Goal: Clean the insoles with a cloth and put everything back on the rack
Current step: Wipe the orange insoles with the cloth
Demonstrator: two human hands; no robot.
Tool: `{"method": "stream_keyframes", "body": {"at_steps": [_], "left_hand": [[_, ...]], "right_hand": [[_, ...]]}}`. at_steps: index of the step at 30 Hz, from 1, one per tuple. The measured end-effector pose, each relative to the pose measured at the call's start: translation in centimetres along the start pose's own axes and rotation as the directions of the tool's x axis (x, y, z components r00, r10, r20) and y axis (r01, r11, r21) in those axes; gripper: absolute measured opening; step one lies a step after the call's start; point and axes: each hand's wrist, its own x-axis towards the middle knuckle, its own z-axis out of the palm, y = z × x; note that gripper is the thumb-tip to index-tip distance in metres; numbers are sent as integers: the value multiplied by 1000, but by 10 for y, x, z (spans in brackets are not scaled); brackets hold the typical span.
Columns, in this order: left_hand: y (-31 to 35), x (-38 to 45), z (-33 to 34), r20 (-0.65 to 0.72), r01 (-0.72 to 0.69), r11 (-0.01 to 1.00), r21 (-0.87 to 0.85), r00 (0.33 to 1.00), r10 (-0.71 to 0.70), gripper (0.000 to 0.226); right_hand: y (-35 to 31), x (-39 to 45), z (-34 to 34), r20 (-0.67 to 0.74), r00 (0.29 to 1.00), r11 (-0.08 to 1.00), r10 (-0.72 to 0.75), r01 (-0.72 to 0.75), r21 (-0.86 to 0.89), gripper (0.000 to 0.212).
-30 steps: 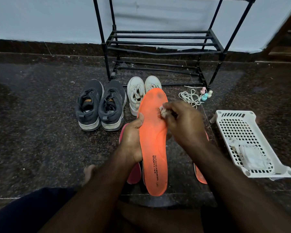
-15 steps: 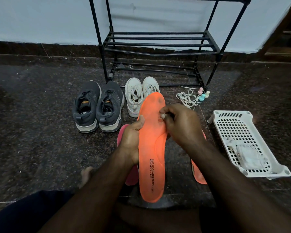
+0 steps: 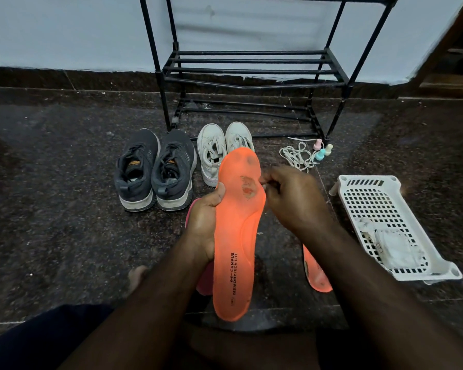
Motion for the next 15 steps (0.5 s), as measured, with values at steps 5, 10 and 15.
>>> {"method": "stream_keyframes", "body": {"at_steps": [5, 10, 15], "left_hand": [[0, -2, 1, -38, -7, 1000, 24, 999, 8, 47], [-3, 0, -2, -13, -11, 1000, 25, 1000, 11, 45], [0, 17, 5, -68, 4, 997, 71, 998, 1, 47]], "right_hand": [[-8, 7, -17, -151, 976, 971, 157, -124, 206, 14], [-4, 6, -5, -96, 980, 944, 172, -136, 301, 15], [-6, 7, -13, -251, 954, 939, 164, -73, 337, 15]]}}
